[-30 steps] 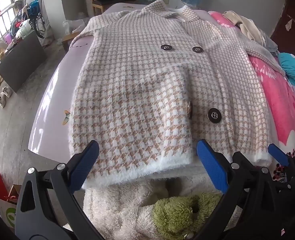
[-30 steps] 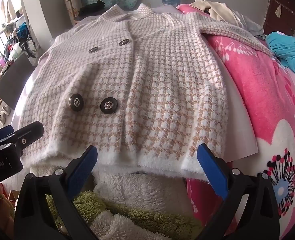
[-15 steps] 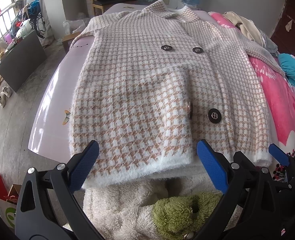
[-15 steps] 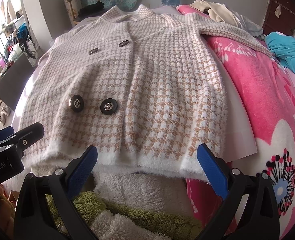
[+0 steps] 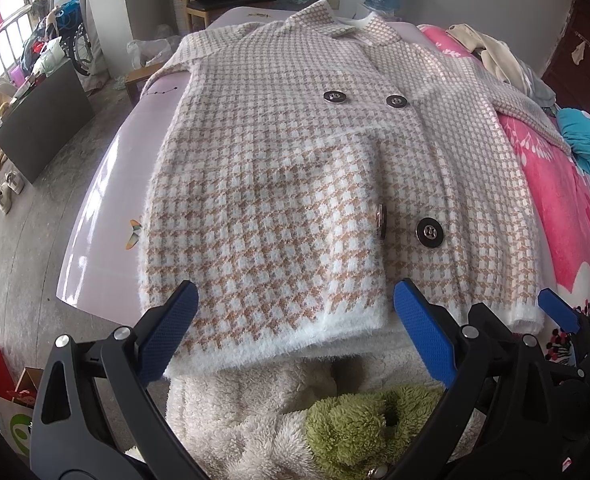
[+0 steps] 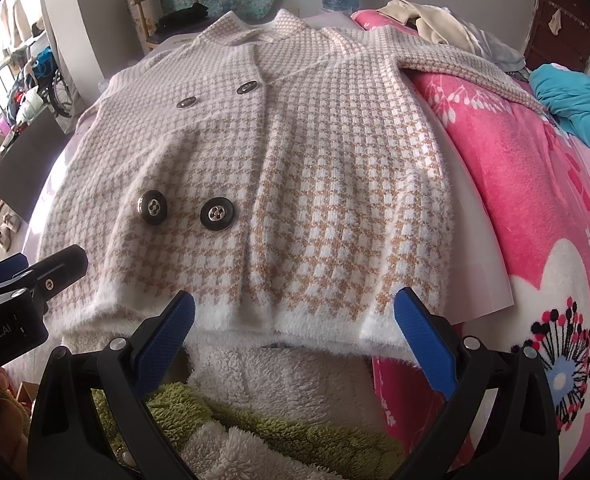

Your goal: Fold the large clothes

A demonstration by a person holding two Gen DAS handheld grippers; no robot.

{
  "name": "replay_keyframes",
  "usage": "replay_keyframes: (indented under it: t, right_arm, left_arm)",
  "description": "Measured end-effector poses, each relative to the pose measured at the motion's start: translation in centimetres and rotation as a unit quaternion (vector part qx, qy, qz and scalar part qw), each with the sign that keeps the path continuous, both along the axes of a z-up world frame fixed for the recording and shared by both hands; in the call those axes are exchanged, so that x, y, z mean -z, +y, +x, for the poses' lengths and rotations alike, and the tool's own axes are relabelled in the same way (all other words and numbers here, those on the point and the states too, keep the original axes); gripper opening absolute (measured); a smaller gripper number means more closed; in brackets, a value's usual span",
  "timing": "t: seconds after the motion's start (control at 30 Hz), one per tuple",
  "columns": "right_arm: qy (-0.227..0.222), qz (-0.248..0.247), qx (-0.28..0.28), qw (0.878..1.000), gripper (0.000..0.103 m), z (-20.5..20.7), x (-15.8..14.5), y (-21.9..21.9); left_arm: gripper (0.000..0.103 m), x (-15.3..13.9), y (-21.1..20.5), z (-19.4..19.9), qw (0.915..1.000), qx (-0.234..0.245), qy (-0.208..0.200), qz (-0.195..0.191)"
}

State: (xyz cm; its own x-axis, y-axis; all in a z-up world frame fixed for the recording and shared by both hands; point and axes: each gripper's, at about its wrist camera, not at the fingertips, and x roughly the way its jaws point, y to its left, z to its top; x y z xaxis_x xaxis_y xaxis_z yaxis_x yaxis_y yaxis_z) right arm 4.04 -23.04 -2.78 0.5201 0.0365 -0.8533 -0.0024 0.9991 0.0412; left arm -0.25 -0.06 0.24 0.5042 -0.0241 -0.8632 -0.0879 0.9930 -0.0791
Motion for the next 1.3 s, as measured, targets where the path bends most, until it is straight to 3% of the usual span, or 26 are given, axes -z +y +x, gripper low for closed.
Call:
replay_keyframes:
  t: [1.3]
  right_arm:
    - [-0.009, -0.023, 0.003, 1.000, 0.097, 0.6, -0.3, 0.3]
  left_arm:
    - [0.095, -0.1, 1.1, 1.0, 1.0000, -0.004, 0.001, -0.003]
